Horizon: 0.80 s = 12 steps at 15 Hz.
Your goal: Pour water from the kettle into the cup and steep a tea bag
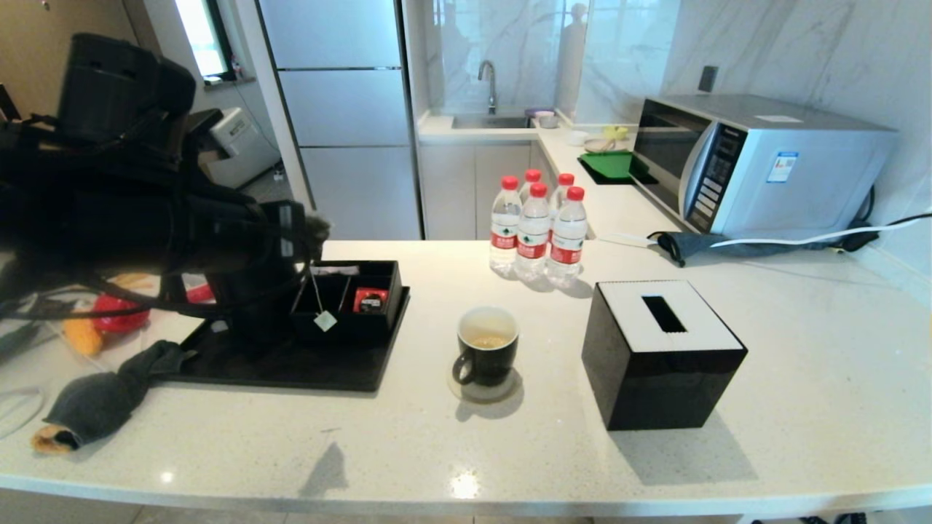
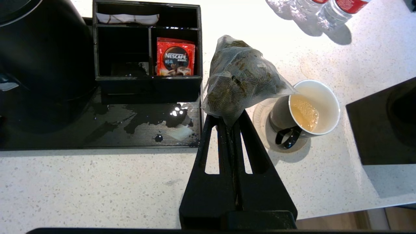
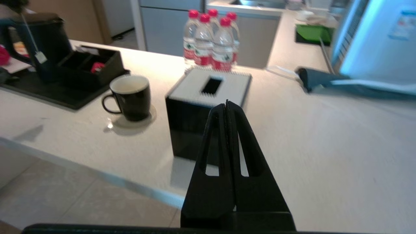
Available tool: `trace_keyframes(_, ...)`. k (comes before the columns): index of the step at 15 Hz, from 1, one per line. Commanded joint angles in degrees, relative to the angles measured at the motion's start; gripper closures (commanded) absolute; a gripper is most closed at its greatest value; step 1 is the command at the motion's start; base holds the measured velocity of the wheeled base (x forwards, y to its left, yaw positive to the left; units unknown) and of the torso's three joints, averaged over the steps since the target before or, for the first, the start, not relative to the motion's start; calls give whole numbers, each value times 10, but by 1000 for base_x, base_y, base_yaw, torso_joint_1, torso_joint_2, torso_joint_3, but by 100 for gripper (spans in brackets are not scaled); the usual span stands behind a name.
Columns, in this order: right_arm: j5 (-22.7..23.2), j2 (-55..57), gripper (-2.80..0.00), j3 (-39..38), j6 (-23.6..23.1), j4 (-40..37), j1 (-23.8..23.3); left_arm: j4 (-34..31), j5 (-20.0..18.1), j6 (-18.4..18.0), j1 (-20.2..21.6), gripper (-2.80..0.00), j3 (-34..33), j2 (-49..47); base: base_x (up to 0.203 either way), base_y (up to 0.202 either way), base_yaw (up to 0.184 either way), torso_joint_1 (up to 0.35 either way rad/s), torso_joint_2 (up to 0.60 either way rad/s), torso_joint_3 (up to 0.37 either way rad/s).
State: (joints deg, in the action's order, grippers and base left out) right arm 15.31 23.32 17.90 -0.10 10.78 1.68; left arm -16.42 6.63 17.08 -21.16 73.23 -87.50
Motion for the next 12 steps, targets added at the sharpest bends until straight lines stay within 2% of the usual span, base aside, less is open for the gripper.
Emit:
trace_keyframes(1,35,146,0,30,-2,61,2,0,0,1,-2,0,0,1,0,0,0,0,0,0)
trace_keyframes(4,109,297,0,78,-4,159,6,0,0,1,-9,0,1,5,0,0,0,0,0,0)
trace_keyframes(6,142,390,0,114,-4,218,31,0,0,1,-15,0,1,5,0,0,0,0,0,0)
trace_keyframes(12,161,660,0,269,-5,339,202,2,0,-4,-18,0,4,9,0,0,0,0,0,0)
